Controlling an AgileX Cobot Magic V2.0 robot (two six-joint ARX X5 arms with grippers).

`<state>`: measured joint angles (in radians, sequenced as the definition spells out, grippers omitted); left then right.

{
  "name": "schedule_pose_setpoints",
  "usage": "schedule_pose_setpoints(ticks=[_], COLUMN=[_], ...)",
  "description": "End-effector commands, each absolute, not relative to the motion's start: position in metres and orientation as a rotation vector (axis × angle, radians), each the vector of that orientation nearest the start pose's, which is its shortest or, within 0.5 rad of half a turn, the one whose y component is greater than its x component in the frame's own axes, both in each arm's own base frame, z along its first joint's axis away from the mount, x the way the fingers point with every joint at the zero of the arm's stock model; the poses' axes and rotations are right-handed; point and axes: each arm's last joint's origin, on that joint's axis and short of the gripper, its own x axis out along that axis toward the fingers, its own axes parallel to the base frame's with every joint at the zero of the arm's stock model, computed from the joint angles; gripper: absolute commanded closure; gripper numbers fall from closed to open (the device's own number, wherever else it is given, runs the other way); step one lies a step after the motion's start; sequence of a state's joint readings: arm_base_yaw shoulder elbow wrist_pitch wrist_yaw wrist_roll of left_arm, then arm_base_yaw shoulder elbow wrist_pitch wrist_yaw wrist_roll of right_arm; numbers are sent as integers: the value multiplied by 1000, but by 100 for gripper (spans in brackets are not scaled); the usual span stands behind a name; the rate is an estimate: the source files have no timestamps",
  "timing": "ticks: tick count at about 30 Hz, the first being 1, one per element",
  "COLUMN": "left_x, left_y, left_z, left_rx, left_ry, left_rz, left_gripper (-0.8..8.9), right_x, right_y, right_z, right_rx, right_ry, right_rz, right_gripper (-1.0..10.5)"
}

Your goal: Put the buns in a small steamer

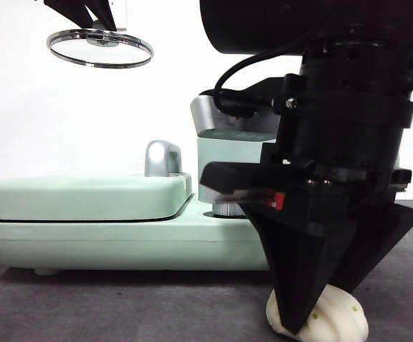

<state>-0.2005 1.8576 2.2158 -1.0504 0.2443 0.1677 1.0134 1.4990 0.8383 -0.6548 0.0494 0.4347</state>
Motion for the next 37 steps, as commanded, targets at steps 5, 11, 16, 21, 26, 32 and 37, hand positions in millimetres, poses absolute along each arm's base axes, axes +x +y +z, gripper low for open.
schedule_pose_setpoints(ticks=[5,11,16,21,26,32,37], left_x=[369,369,369,369,369,369,369], left_y=[-83,-83,-83,-83,-83,-83,-83], left_z=[447,447,447,447,447,447,447], left_rx=[140,140,141,140,141,141,140], left_ry=[607,607,605,606,607,606,606], left_rz=[-491,-491,-491,-491,-491,-491,-491], left_gripper=[798,798,798,798,798,798,798], right_x=[142,162,201,250,294,324,335], right_y=[229,232,217,200,194,198,203], right_z=[205,272,328,354,352,327,306], right_rx=[-351,-365,-341,-310,-308,-335,-356], right_ry=[1296,1252,1154,1096,1089,1142,1196], right_rz=[542,574,558,495,446,426,415], right_gripper=[816,816,819,819,819,819,819])
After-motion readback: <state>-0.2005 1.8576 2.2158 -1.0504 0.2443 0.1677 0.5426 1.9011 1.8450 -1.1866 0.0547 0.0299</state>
